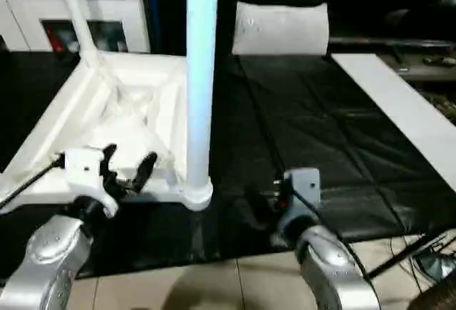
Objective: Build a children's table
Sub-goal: Rotate table base, then move to table
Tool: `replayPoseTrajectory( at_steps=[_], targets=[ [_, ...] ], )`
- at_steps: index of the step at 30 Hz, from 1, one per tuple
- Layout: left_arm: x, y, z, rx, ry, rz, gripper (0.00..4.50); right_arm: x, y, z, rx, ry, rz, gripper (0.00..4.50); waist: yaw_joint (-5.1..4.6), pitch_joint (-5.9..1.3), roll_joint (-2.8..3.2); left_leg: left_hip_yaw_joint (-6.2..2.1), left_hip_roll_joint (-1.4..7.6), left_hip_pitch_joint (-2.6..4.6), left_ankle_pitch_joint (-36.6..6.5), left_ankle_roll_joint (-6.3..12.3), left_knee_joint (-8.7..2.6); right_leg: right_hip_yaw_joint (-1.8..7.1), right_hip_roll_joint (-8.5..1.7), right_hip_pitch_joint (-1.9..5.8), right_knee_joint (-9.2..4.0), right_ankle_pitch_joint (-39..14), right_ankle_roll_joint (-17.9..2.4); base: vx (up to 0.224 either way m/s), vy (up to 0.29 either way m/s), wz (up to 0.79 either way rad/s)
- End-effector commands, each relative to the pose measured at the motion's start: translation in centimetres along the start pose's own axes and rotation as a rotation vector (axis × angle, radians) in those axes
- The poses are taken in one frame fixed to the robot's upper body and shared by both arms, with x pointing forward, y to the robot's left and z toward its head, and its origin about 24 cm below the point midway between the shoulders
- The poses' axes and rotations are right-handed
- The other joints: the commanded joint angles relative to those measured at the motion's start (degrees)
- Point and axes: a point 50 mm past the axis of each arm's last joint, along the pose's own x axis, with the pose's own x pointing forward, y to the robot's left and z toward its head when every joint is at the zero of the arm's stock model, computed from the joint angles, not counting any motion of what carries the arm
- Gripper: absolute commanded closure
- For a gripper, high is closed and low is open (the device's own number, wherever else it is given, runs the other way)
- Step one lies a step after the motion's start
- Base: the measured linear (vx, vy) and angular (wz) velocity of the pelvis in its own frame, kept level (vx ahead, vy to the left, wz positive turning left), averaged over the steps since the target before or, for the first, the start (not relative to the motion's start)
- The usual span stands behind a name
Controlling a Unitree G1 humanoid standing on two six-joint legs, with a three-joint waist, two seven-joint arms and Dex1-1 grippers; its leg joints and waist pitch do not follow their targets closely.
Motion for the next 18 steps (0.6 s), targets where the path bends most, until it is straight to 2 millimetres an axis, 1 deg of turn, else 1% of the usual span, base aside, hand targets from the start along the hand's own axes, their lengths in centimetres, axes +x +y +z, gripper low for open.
replayPoseTrajectory(
  at_steps=[1,2,3,4,5,6,7,8,9,10,11,12,13,14,15,16,17,18],
  targets=[
    [0.3,0.0,-0.1,0.015,0.009,0.019,0.06,-0.1,-0.2,0.7,-0.052,-0.014,0.002,0.00,-2.39,-2.10,1.34,-7.55,13.26,2.97,-11.03,12.05,-8.67,2.21,-6.31,-1.18,1.25,-2.35,-7.01,0.000,0.000,0.00],
    [0.3,0.0,-0.1,0.015,0.009,0.019,0.06,-0.1,-0.2,0.7,-0.052,-0.014,0.002,0.00,-2.49,-1.92,1.43,-7.47,13.05,2.83,-11.61,14.12,-9.02,2.10,-6.15,-1.53,1.70,-3.21,-9.08,-0.028,-0.107,0.09],
    [0.4,0.0,-0.1,0.020,0.009,0.024,0.06,0.2,-0.4,0.9,-0.067,-0.013,-0.013,0.00,-2.65,-1.52,0.94,-6.71,12.45,2.10,-13.59,16.96,-9.42,2.45,-6.53,-1.81,1.74,-3.33,-13.54,-0.020,-0.092,0.02],
    [0.4,0.0,-0.1,0.020,0.010,0.024,0.06,0.3,-0.4,0.9,-0.066,-0.014,-0.015,0.00,-2.85,-1.68,0.33,-6.04,11.49,1.69,-14.10,18.01,-9.13,2.90,-6.97,-1.62,0.98,-2.66,-16.59,-0.033,-0.153,0.01],
    [0.4,0.1,-0.1,0.021,0.011,0.028,0.06,0.4,-0.4,0.9,-0.059,-0.013,-0.015,0.00,-1.59,-1.74,-1.61,-5.13,2.17,-4.22,-15.34,18.16,-5.66,2.68,-7.73,1.83,-3.73,-5.71,-24.24,-0.020,-0.090,0.00],
    [0.4,0.2,-0.1,0.022,0.013,0.039,0.06,0.6,-0.4,1.0,-0.062,-0.013,-0.008,0.00,0.14,-2.13,-2.08,2.55,-2.99,-2.97,-12.02,12.17,10.31,0.03,-12.87,0.84,-11.72,-22.08,-27.49,-0.113,-0.163,0.20],
    [0.4,0.3,0.0,0.021,0.013,0.045,0.06,0.7,-0.3,1.0,-0.064,-0.016,-0.004,0.00,0.17,-2.34,-1.63,3.86,-1.91,-3.83,-10.77,10.20,13.39,-0.38,-13.41,1.33,-11.46,-25.39,-26.04,-0.119,-0.150,0.36],
    [0.4,0.3,0.0,0.020,0.014,0.048,0.06,0.7,-0.3,1.1,-0.059,-0.021,0.001,0.00,-0.12,-0.89,-2.16,4.76,-1.15,-5.03,-9.27,8.65,14.36,-3.19,-12.69,0.11,-11.26,-26.07,-19.50,-0.119,-0.150,0.36],
    [0.4,0.3,0.0,0.019,0.011,0.047,0.06,0.8,-0.2,1.1,-0.062,-0.023,0.008,0.00,0.09,-1.60,-1.43,4.82,0.26,-3.81,-11.81,8.81,11.86,-4.28,-13.44,1.37,-11.37,-24.57,-15.35,-0.040,-0.161,0.43],
    [0.4,0.3,0.0,0.004,0.009,0.048,0.06,0.8,-0.2,1.2,-0.054,-0.025,0.016,0.00,-0.31,-1.46,-0.85,4.97,0.18,-1.27,-13.37,8.94,9.64,-4.04,-11.49,0.17,-11.95,-24.29,-11.53,-0.041,-0.159,0.55],
    [0.5,0.4,-0.2,0.001,0.026,0.054,0.06,1.0,-0.2,1.2,-0.049,-0.027,0.014,0.00,0.00,-2.31,0.76,4.05,3.09,3.22,-17.08,8.51,3.30,-3.26,-7.64,0.41,-11.48,-18.55,-3.17,-0.041,-0.159,0.55],
    [0.5,0.6,-0.3,-0.001,0.039,0.073,0.06,1.1,-0.2,1.3,-0.055,-0.020,0.019,0.00,-0.27,-2.53,2.08,-5.07,18.49,4.66,-18.42,14.24,-4.98,-4.39,-6.14,-0.87,-1.66,-11.85,5.61,-0.065,-0.176,0.37],
    [0.6,0.8,-0.3,0.003,0.039,0.083,0.06,1.2,-0.1,1.3,-0.061,-0.019,0.024,0.00,-0.60,-3.18,1.05,-6.55,22.33,5.63,-15.30,15.64,-5.47,-1.58,-7.78,-3.98,4.68,-9.54,6.98,-0.039,-0.167,0.17],
    [0.6,0.8,-0.3,0.003,0.039,0.084,0.06,1.2,-0.1,1.3,-0.061,-0.019,0.025,0.00,-0.29,-2.69,0.25,-2.35,17.32,5.26,-3.02,19.96,-2.83,3.93,-9.89,-8.05,7.56,-0.52,3.19,-0.039,-0.167,0.17],
    [0.7,0.9,-0.2,0.004,0.035,0.090,0.06,1.2,-0.1,1.3,-0.063,-0.020,0.030,0.00,1.37,-2.09,-1.54,2.77,8.09,0.69,1.00,18.28,2.43,8.63,-11.57,-6.94,-0.35,8.17,3.45,-0.012,-0.135,0.28],
    [0.7,1.0,-0.2,0.007,0.033,0.090,0.06,1.3,0.0,1.3,-0.063,-0.020,0.034,0.00,1.65,-2.79,-2.10,4.65,3.21,0.30,-1.95,15.02,3.92,8.98,-10.42,-5.98,-2.35,8.46,6.35,0.003,-0.150,0.14],
    [0.8,1.1,-0.1,0.012,0.029,0.089,0.06,1.3,0.1,1.3,-0.065,-0.019,0.040,0.00,3.24,-2.81,-1.70,2.98,2.48,-2.96,-3.93,7.60,3.61,9.10,-13.62,-1.26,-3.63,2.41,9.32,-0.013,-0.225,0.19],
    [0.8,1.2,-0.1,0.015,0.027,0.088,0.06,1.3,0.2,1.2,-0.065,-0.017,0.046,0.00,3.74,-2.40,-2.78,3.00,2.77,-1.43,-6.82,2.66,1.96,8.13,-10.56,-2.08,-3.78,-3.69,10.94,-0.002,-0.156,-0.01]
  ],
)
